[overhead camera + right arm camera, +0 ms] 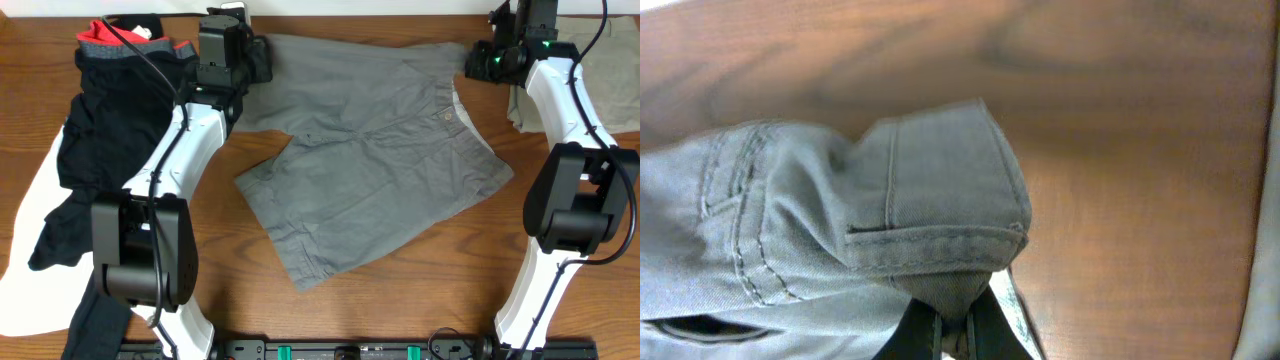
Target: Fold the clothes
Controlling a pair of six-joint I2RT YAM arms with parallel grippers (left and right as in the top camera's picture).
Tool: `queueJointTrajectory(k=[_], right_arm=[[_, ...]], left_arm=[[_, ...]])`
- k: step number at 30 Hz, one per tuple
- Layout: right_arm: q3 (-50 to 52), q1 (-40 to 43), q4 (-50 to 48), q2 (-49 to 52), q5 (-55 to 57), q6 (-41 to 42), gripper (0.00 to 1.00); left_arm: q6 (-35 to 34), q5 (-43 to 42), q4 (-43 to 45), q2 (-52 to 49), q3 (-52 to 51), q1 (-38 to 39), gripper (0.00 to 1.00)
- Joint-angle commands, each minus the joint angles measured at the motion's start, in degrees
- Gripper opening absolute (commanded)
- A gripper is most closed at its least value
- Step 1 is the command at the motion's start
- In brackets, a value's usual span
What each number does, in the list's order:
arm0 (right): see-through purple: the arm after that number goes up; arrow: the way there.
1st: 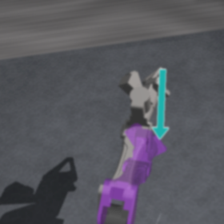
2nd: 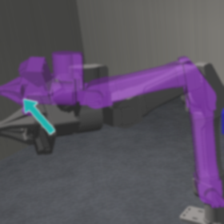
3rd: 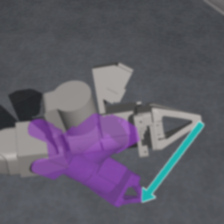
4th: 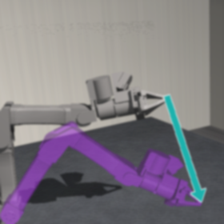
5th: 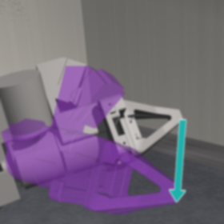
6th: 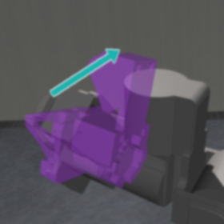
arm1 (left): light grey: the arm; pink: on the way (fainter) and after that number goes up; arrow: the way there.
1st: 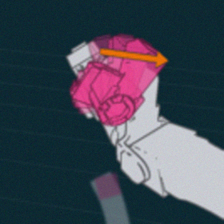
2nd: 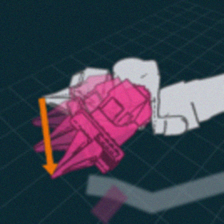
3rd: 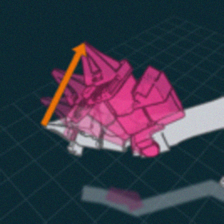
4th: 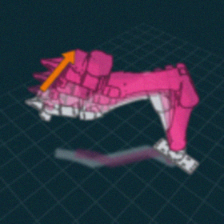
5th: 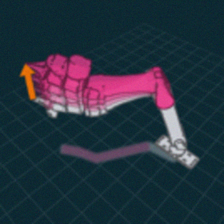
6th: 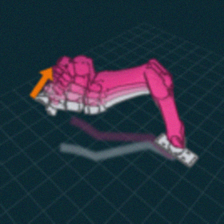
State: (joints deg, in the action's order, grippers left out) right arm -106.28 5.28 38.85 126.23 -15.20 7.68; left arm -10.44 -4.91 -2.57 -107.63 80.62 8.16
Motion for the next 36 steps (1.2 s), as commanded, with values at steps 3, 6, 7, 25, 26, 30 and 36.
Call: queueJointTrajectory(k=[3, 6, 7, 25, 26, 30, 36], right_arm=[[0.22, 2.71, 6.75, -5.66, 9.31, -0.22, 0.01], [0.22, 3.39, 12.28, -8.74, 8.72, -0.55, 0.01], [0.22, 3.63, 14.29, -9.84, 8.72, -0.81, 0.01], [0.28, 9.49, 37.75, -13.62, 12.79, -4.13, 0.01], [0.28, 10.12, 38.01, -13.62, 12.79, -4.13, 0.01], [0.28, 12.09, 38.93, -13.62, 12.81, -4.15, 0.01], [0.33, 12.85, 38.97, -13.62, 11.72, -4.17, 0.01]], left_arm=[[-0.09, 7.93, -8.94, 8.92, 1.64, -2.95, 0.06], [-0.11, 7.93, -17.44, 13.40, 1.64, -2.95, 0.06], [-0.11, 7.91, -20.35, 14.84, 1.64, -2.95, 0.06], [-1.18, -5.18, -60.59, 20.13, -0.20, 1.31, 0.06], [-1.20, -5.18, -61.72, 20.13, -0.31, 2.05, 0.06], [-2.36, -5.20, -64.52, 20.13, -1.99, 5.33, 0.06], [-9.46, -5.22, -62.90, 20.13, -10.69, 11.04, 0.06]])
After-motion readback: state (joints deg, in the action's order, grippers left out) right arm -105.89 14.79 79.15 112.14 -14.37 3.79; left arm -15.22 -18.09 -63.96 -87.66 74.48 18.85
